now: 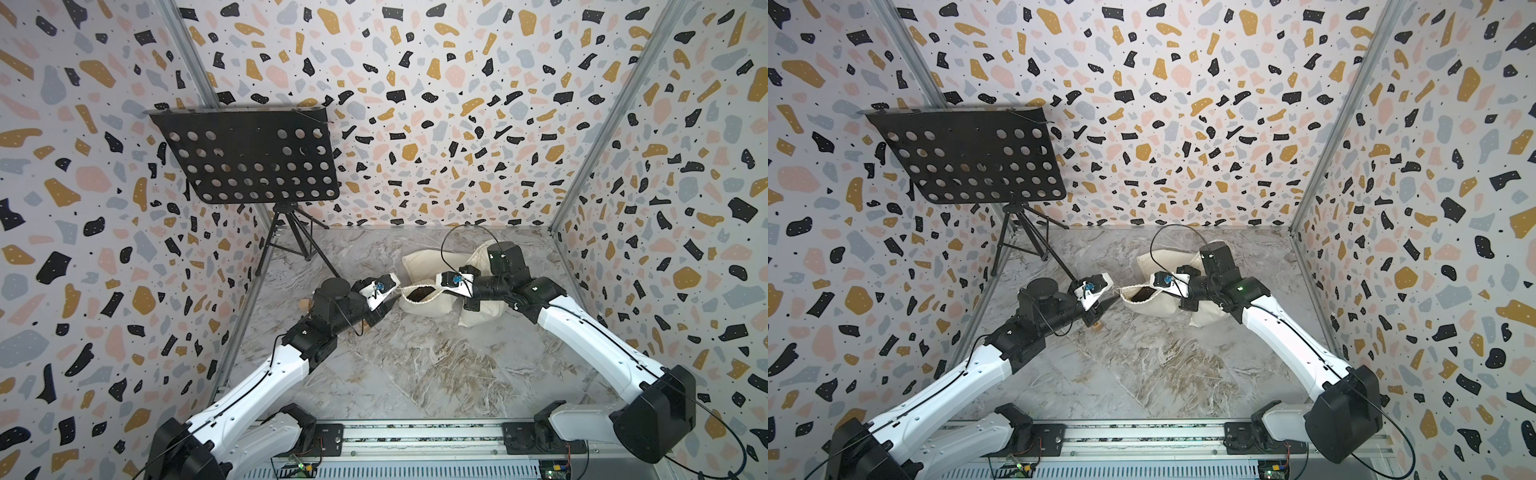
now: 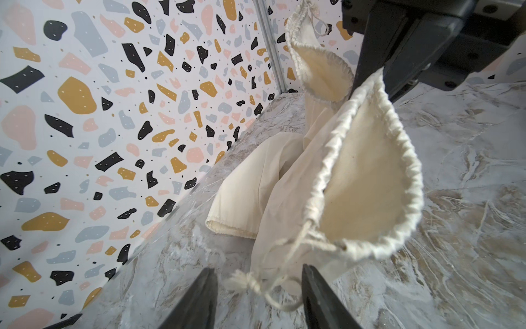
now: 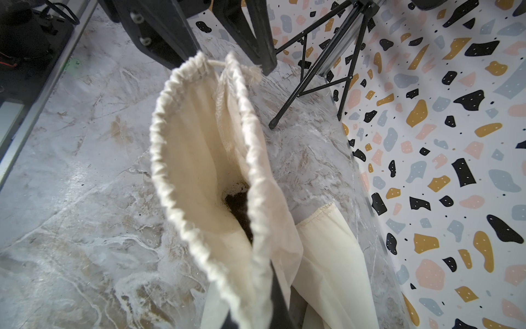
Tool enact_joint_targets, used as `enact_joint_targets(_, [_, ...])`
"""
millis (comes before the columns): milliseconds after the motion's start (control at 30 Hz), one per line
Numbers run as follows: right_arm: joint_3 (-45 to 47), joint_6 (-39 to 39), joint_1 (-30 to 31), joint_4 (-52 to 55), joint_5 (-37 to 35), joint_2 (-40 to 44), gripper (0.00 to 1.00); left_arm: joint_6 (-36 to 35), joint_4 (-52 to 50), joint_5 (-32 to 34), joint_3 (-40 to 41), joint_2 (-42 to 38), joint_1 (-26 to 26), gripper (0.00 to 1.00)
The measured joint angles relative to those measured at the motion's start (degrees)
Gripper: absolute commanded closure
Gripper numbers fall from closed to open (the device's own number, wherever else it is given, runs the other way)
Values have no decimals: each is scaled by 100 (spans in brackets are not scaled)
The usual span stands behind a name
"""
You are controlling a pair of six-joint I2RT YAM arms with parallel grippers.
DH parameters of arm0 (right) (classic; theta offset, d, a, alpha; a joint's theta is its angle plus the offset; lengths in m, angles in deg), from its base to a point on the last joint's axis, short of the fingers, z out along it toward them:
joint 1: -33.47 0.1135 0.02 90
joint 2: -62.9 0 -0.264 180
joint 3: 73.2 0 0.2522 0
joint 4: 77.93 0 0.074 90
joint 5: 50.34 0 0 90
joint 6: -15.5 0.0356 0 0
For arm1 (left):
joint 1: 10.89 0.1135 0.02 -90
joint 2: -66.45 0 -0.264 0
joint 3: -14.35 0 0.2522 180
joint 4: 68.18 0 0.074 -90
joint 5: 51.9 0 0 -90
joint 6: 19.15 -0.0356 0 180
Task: Close the soil bag
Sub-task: Frap the soil bag at the center of the board.
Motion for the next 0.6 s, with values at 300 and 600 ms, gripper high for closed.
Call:
enact_joint_targets(300, [44,20,9,-4,52,2,100,26,11,-323,-157,304,-2,100])
enact_joint_targets(600, [807,743,203,-1016,-186,564,37,350,-358,-2,-345,-326,-37,100])
